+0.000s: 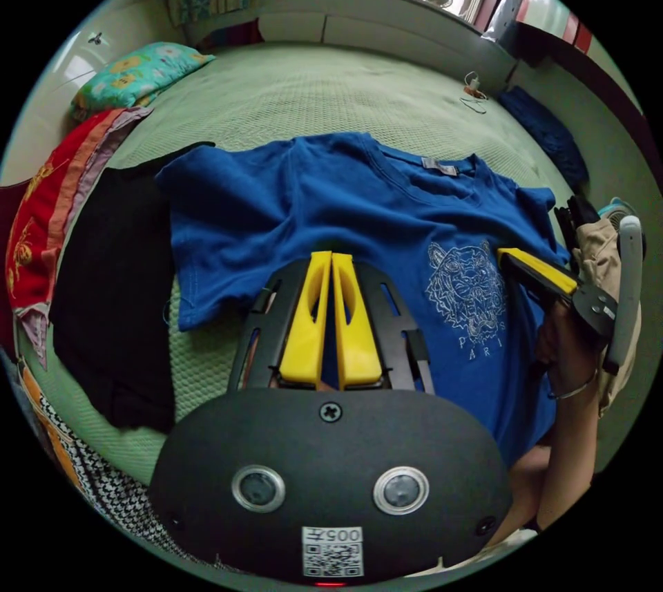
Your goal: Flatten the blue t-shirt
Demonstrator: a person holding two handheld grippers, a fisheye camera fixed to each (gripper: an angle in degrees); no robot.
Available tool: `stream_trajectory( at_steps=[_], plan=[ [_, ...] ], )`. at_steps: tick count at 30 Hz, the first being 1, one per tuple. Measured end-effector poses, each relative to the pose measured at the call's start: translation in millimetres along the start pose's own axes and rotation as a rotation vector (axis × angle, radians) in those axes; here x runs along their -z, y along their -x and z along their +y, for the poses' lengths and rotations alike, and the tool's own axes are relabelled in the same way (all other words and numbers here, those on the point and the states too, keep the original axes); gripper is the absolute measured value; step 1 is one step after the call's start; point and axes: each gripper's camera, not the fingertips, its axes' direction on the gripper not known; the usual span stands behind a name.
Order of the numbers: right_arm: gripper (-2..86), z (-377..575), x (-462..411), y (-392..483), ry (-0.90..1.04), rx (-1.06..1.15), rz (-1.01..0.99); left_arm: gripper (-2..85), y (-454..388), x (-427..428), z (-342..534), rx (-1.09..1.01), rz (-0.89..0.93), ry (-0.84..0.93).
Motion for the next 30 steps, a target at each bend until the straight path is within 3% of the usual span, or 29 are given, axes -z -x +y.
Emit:
stream_trajectory(
  at_steps=[8,13,18,30],
  plan=[
    [-1.1,-21,8,-13,0.074,-0.026,-0.071,-0.6,-17,21,-6,-0.041,-0.093,0.025],
    [-1.1,-20,30,-35,0.118,-0.070,-0.011,-0.6,-24,27,3,-0.092,-0.082,0.110],
    [-1.1,-3,4,-35,0.326,-0.001,0.026,-0.6,-19,18,11,-0.091,-0.097,0.185],
    [-1.2,3,17,-42,0.348,0.024,0.080,-0.6,-7,34,20,-0.070,-0.138,0.232]
  ],
)
